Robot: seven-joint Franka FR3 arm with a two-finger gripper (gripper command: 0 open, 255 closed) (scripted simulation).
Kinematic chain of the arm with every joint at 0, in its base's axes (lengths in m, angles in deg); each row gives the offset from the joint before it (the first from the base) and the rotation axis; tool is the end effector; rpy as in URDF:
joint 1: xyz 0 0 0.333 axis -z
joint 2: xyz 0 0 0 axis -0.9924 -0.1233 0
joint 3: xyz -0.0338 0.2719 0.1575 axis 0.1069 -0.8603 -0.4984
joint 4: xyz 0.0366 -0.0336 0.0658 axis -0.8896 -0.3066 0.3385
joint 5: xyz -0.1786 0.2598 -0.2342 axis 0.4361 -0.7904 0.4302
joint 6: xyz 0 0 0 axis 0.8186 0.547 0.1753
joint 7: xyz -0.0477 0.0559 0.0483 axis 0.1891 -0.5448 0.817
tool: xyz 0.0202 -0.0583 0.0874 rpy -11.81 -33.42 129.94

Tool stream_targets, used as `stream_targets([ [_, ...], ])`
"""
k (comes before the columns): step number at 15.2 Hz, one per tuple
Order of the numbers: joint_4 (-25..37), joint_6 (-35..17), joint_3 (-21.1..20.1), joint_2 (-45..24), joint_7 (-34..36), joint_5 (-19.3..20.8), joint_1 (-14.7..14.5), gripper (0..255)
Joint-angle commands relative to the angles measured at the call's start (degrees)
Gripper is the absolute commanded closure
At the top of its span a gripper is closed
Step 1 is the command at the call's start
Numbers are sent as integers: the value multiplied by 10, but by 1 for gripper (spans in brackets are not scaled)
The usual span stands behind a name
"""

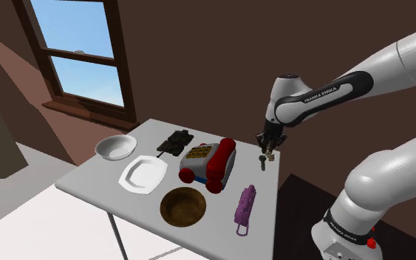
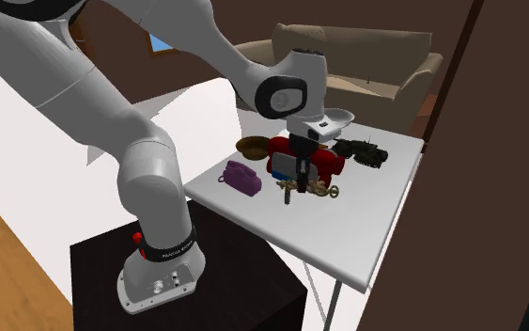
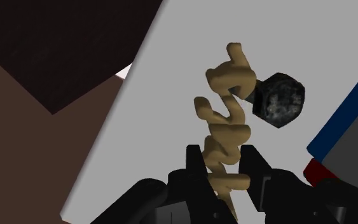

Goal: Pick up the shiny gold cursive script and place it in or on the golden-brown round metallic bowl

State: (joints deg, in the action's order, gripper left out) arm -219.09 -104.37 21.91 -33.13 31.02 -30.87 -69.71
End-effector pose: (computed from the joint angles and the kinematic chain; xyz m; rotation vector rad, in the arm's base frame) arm 0.3501 -0.0765 0.3464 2.9095 -1.0931 0.0524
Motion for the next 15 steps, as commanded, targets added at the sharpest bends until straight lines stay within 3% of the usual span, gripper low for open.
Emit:
stream_targets([
  [1, 3, 3, -23, -2, 30, -13, -18, 255],
  [9, 45, 7, -119, -41, 156, -57, -84, 255],
  [15, 106, 11, -188, -99, 252, -66, -116, 255],
])
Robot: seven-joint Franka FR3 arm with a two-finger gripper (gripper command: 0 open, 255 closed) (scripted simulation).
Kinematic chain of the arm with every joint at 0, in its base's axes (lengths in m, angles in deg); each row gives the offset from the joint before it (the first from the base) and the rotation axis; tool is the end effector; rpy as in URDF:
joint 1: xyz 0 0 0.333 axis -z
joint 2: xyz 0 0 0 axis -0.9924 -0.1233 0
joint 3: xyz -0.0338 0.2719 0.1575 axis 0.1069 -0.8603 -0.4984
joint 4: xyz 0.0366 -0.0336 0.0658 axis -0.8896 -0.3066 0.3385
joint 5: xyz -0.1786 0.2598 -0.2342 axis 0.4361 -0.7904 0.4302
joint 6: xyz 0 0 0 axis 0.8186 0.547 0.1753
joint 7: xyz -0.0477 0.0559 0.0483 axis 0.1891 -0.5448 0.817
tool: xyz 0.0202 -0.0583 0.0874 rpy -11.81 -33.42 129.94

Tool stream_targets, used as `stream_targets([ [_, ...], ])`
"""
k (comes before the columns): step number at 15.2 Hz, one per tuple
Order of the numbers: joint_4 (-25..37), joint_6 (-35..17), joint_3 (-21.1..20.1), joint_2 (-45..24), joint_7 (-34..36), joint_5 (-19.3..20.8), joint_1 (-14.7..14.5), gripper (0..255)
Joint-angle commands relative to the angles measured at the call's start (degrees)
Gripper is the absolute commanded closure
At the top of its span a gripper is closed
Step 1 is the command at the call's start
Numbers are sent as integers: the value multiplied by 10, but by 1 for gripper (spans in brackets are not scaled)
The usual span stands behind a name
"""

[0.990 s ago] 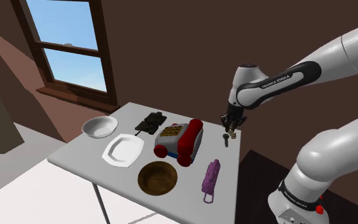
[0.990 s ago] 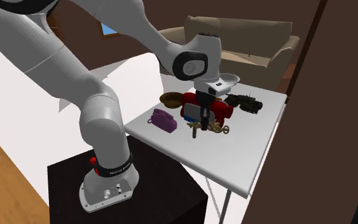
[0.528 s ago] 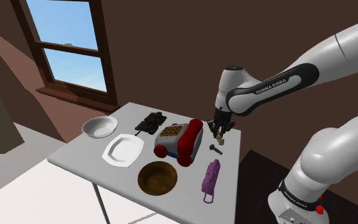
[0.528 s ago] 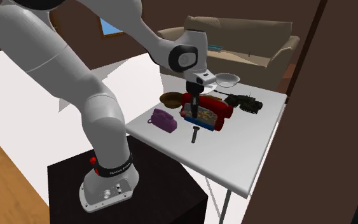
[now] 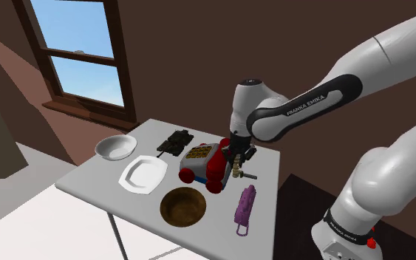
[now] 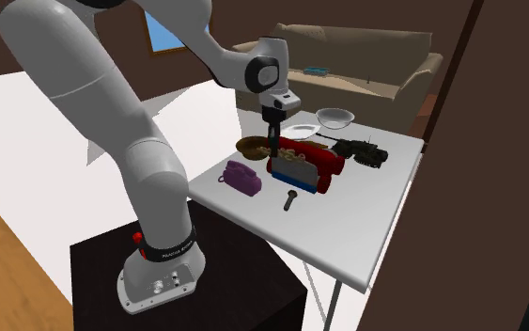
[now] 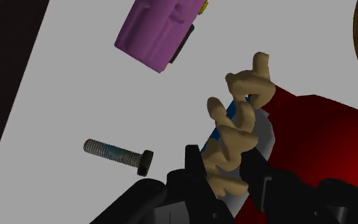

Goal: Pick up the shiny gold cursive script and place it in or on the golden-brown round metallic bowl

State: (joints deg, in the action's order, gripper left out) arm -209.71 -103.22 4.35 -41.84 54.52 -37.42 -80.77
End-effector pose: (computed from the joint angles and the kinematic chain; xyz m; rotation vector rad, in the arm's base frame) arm 0.3934 0.1130 0.3499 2.9068 -1.0961 0.0501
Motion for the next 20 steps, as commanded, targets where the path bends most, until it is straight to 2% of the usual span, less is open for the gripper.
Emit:
stream_targets([
  [1, 24, 0, -23, -23, 34, 1, -9, 255],
  [6, 95, 9, -74, -89, 120, 23, -25, 255],
  [12, 199, 30, -121, -184, 229, 78, -48, 255],
  [17, 302, 63, -140, -276, 317, 138, -84, 255],
  [20, 309, 54, -138, -295, 331, 152, -92, 255],
])
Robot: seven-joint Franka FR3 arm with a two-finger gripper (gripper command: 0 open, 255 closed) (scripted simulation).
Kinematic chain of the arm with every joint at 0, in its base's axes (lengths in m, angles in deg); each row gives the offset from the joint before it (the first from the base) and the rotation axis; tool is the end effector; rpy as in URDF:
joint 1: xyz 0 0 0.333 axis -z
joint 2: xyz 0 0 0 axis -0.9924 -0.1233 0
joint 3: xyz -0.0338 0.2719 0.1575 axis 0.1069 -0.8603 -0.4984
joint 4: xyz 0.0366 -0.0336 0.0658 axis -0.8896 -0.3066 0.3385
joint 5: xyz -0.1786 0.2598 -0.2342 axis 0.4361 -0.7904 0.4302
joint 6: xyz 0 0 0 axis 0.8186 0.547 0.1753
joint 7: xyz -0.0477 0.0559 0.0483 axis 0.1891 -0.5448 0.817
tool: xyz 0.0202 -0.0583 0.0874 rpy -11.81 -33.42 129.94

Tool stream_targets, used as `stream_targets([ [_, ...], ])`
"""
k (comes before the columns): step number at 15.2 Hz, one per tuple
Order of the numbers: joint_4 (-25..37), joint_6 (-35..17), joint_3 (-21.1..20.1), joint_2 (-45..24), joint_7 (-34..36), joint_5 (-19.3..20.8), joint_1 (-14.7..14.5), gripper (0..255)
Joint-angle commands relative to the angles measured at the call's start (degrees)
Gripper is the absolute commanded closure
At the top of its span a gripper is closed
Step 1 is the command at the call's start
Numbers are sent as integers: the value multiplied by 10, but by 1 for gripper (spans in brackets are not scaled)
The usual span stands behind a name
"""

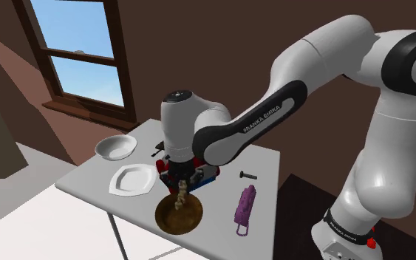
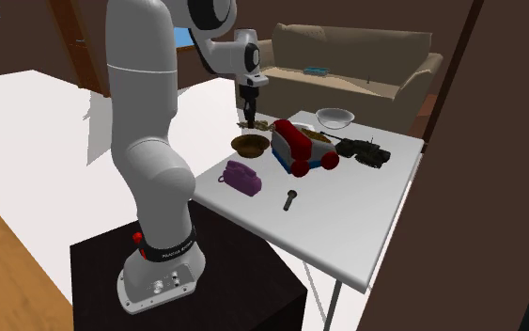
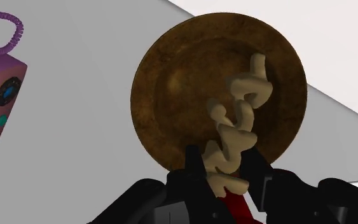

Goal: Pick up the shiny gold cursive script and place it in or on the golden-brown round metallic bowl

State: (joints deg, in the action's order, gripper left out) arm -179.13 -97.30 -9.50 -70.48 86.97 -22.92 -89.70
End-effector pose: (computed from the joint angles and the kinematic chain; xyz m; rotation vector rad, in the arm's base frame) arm 0.4459 0.3499 0.3478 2.9070 -1.0947 0.0500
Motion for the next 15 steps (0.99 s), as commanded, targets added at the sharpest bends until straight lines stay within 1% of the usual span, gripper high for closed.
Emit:
stream_targets([
  [1, 0, -12, 2, -14, 9, 11, -4, 255],
  [12, -19, -80, 21, -74, 46, 62, -19, 255],
  [15, -20, -84, 23, -78, 49, 66, -20, 255],
])
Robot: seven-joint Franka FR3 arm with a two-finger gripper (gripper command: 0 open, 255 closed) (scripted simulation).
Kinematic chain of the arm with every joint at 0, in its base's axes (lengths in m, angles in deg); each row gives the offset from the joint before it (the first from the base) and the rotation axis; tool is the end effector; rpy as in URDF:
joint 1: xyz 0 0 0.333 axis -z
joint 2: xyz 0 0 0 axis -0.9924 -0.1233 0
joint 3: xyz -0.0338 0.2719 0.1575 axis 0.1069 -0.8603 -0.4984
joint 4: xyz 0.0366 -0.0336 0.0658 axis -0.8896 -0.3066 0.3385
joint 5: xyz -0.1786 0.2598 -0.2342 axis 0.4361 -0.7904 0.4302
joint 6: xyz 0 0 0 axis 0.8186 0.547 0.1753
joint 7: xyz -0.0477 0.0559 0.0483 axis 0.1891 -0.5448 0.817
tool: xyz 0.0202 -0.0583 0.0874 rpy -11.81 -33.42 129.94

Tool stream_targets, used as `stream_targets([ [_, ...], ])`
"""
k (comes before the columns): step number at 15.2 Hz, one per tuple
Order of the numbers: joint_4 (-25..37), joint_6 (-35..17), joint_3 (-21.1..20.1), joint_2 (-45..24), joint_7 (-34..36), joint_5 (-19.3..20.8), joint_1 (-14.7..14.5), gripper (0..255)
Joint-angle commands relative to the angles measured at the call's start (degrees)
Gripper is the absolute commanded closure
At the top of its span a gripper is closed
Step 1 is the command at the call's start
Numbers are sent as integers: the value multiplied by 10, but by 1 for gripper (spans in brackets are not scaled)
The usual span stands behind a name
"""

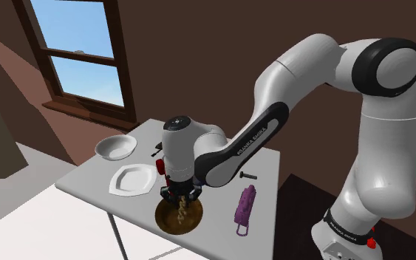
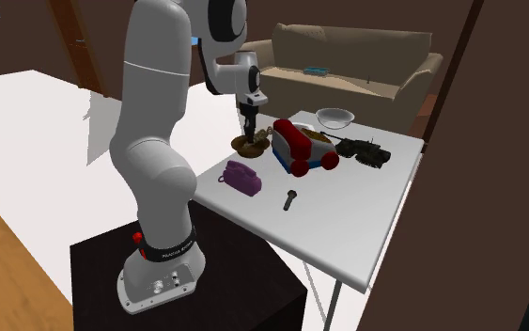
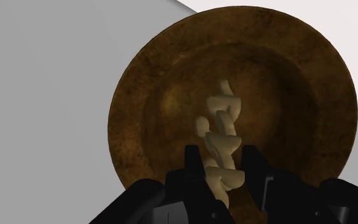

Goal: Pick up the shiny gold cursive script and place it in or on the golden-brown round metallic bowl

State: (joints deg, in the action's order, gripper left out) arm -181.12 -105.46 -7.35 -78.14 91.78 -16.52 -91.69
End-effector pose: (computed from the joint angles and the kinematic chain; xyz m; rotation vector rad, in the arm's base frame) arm 0.4460 0.3535 0.2773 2.9077 -1.0935 0.0494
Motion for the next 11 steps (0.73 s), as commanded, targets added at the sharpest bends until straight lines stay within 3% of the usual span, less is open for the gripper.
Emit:
stream_targets([
  [1, 0, -3, 1, -1, 1, 2, 0, 255],
  [5, 0, -3, 1, -1, 1, 2, 0, 255],
  [6, 1, -2, 1, -2, 1, 2, 0, 0],
  [11, 0, -3, 1, -1, 1, 2, 0, 0],
])
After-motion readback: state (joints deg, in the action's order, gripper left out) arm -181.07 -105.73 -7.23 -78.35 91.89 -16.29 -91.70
